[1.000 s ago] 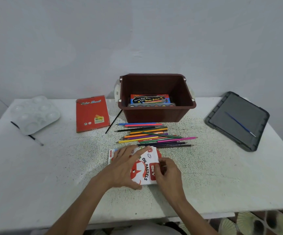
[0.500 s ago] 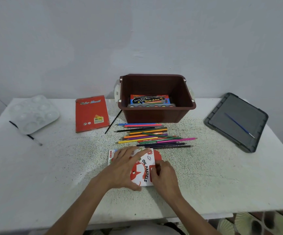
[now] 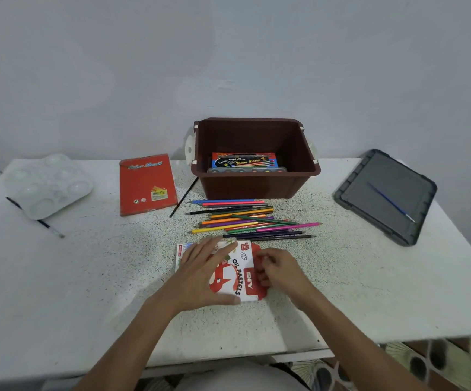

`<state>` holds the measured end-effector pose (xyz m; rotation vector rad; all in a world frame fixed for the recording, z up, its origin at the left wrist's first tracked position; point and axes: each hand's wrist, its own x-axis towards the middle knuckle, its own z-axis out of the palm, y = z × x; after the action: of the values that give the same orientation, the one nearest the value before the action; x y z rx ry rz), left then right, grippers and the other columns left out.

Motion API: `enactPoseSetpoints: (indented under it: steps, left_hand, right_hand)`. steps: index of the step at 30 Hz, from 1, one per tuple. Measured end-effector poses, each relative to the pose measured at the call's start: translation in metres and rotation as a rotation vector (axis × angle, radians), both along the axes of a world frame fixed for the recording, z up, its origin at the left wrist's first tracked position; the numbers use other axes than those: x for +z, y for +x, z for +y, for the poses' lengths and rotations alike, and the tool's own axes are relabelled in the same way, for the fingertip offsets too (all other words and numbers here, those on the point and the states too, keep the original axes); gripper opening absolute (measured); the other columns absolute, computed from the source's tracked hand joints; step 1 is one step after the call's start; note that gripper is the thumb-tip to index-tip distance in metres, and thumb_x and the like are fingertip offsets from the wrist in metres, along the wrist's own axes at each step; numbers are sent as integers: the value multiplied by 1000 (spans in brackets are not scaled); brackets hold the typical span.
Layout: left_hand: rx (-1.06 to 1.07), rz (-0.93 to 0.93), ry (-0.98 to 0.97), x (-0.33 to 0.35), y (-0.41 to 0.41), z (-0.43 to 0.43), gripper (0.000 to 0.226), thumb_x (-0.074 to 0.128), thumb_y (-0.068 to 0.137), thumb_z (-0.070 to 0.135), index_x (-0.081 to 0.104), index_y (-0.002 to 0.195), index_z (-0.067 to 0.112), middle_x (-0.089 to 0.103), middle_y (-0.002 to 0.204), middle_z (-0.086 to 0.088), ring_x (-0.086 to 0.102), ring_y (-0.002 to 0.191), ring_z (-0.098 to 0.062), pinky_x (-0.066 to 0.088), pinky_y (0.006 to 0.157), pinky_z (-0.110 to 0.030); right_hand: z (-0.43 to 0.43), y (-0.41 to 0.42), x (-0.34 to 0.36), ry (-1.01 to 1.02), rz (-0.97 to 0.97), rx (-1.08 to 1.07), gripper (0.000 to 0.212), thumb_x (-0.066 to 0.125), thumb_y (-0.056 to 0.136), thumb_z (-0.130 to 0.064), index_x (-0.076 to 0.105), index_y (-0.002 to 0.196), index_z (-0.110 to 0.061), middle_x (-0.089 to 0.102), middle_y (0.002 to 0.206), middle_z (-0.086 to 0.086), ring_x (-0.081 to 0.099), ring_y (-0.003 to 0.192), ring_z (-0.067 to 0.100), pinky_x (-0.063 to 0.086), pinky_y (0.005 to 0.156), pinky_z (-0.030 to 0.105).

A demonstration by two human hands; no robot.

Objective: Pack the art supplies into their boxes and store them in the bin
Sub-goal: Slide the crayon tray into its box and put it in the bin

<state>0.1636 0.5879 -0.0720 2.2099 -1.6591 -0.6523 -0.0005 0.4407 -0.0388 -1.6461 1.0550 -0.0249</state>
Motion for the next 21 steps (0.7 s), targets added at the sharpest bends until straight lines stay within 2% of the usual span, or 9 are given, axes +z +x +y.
enactPoseSetpoints:
  steps: [3,5,8,12,14,16,18,19,21]
  left_hand:
    - [290,-72,-212,-12,-6,6,81,34,79,85,37,147,42,11,163,6,1,151,-14,-6,119,-39]
    - [482,-71,-250,-17,-8,7,72,38,86,75,47,142,32,18,163,-3,12,151,-24,9,119,-49]
    - [614,84,-236,-17,-15,7,61,55,90,57,48,143,27,12,164,-4,8,151,-24,27,115,-48]
    - [661,105,-272,-11,-17,3,50,65,92,39,52,139,26,20,162,0,14,150,-20,34,111,-42]
    - [713,159,-297,-5,-16,2,45,65,93,32,54,136,25,23,160,1,23,147,-19,40,102,-31]
    - [797,204,-322,0,-19,3,42,62,95,30,54,136,24,26,158,1,34,141,-19,47,84,-16]
    - [898,192,-333,2,-23,6,43,59,96,31,52,138,23,33,153,-3,42,134,-21,55,75,-23]
    - [942,176,-319,3,-25,7,45,58,96,32,50,139,22,38,149,-6,43,132,-22,56,79,-32]
    - [1001,181,-253,6,-26,9,50,57,96,33,46,143,22,42,143,-10,44,129,-25,52,86,-39]
  right_hand:
    - [-2,3,-1,19,-14,-59,34,36,102,-3,59,126,-9,69,91,15,67,77,24,61,74,38]
    - [-1,7,0,19,-19,-30,35,35,102,-5,61,122,-15,70,96,18,70,84,30,61,75,43]
    - [4,14,-1,-88,29,78,29,36,102,-8,62,109,-19,72,96,13,71,88,30,60,76,47]
    - [13,31,-3,-312,178,204,22,46,98,-17,53,115,-5,60,108,12,64,93,28,56,81,44]
    - [14,32,-3,-303,172,192,25,49,97,-18,53,117,-4,60,111,12,64,95,26,56,82,43]
    - [14,26,3,-245,118,159,22,47,98,-16,56,118,-8,67,108,8,67,91,21,58,80,42]
    - [12,17,7,-217,95,147,18,45,100,-15,57,114,-18,70,103,3,69,87,16,60,76,37]
    - [13,13,9,-226,95,146,15,45,100,-15,56,110,-21,70,101,2,69,85,16,60,76,37]
    - [15,7,9,-211,94,132,15,47,99,-16,61,106,-14,71,98,2,70,84,19,60,76,42]
